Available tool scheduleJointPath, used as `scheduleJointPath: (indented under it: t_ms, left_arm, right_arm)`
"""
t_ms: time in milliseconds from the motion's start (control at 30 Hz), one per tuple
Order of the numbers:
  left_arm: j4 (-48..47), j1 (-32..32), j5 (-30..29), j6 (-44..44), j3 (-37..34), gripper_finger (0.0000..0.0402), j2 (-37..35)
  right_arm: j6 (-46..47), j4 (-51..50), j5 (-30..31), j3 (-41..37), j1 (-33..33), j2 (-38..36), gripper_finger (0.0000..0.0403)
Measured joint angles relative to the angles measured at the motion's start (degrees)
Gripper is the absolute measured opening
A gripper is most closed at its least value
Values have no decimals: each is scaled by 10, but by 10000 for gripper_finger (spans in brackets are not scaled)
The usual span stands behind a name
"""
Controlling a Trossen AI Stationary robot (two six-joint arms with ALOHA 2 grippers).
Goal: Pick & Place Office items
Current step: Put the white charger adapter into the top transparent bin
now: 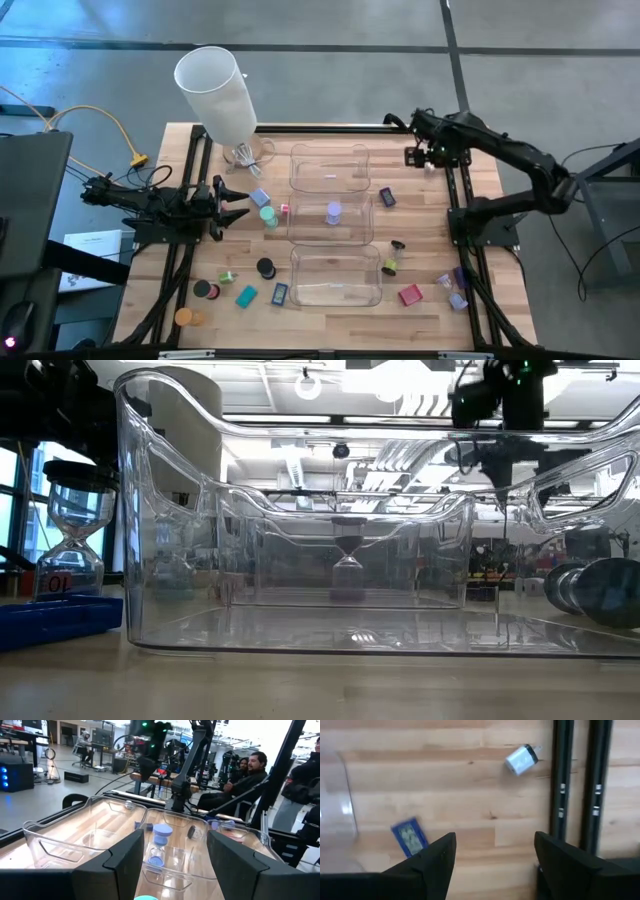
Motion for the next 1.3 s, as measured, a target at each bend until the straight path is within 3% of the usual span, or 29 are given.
scheduleJointPath:
  t_ms: [233,667,1000,1300]
  left_arm:
    - [-4,0,0,0,0,212,0]
    - [-13,0,0,0,0,212,0]
    - [-15,0,0,0,0,212,0]
    - [-51,0,0,-1,0,212,0]
  right_arm:
    - [-5,78,-46,-58,-87,1,259]
    - [26,161,-79,-120,-164,41,259]
    - [75,197,-83,-124,-185,129,259]
    - [102,203,-62,-124,-203,148,259]
